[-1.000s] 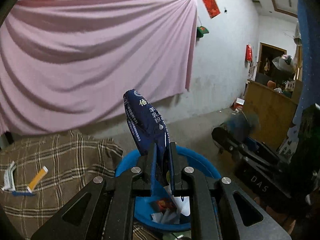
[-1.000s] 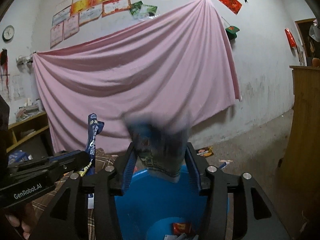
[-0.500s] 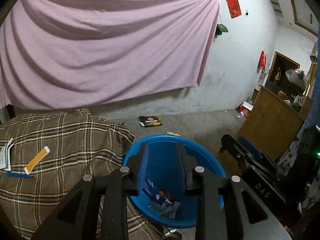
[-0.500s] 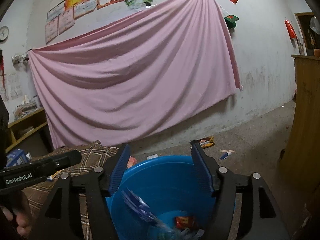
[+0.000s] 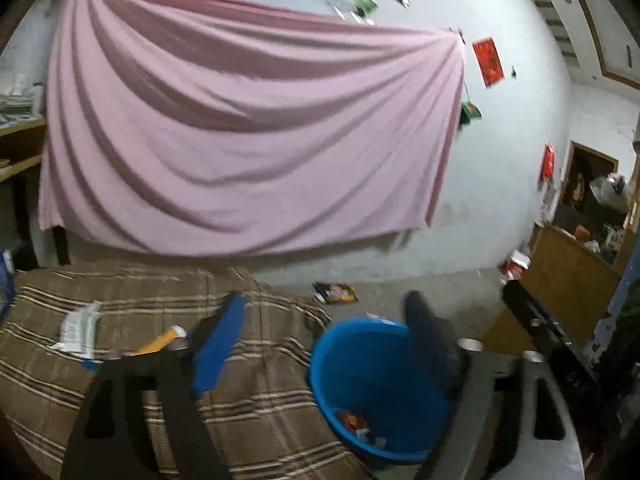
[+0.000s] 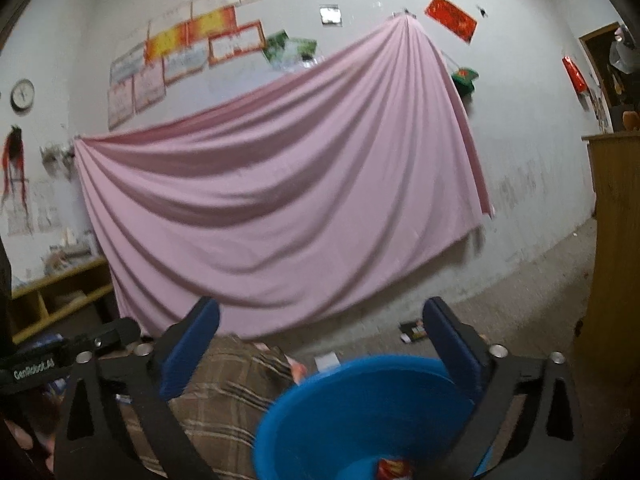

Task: Collect trash
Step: 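Move both tools back over the bed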

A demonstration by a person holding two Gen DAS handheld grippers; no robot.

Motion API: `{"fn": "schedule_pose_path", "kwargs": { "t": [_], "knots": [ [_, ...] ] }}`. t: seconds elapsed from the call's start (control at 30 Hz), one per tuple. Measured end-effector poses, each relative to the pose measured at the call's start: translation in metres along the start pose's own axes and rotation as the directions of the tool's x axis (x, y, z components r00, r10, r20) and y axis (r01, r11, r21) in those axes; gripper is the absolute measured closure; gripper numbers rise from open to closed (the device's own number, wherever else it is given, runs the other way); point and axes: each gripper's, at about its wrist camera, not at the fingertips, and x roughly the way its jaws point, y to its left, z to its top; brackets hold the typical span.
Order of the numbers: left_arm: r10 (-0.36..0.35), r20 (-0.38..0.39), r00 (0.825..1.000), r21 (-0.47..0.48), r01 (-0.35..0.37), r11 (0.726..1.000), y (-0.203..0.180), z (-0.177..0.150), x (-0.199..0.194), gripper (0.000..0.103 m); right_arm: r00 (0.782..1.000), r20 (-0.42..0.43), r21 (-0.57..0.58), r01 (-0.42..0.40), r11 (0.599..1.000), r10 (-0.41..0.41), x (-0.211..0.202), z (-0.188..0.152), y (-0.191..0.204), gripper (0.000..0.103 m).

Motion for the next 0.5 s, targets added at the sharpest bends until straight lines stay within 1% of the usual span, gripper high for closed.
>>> {"fn": "schedule_pose_path", "kwargs": {
  "t": [0.07,0.13,0.23,0.33,0.5],
  "knots": [
    [0.05,0.059,0.997,-0.008,-0.05,0.999,0.01,0.002,-0.016,0.003,0.999,0.031,-0.003,-0.023,1.0,0.023,-0.004,0.004,0.012,0.0],
    [0.086,0.105,0.991,-0.014,-0.085,0.996,0.019,0.004,-0.029,0.003,0.998,0.052,-0.019,-0.042,0.999,0.043,-0.006,0.006,0.025,0.0],
    [0.137,0.146,0.98,-0.013,-0.137,0.99,0.032,0.007,-0.049,0.002,0.994,0.074,-0.036,-0.074,0.997,0.076,-0.008,0.008,0.044,0.0],
    [0.173,0.185,0.968,-0.012,-0.173,0.985,0.045,0.008,-0.068,0.002,0.989,0.106,-0.06,-0.101,0.993,0.107,-0.012,0.01,0.063,0.0],
    [0.234,0.225,0.946,-0.046,-0.23,0.972,0.073,0.008,-0.095,0.002,0.975,0.168,-0.092,-0.135,0.987,0.149,-0.02,0.012,0.093,0.0]
  ]
}}
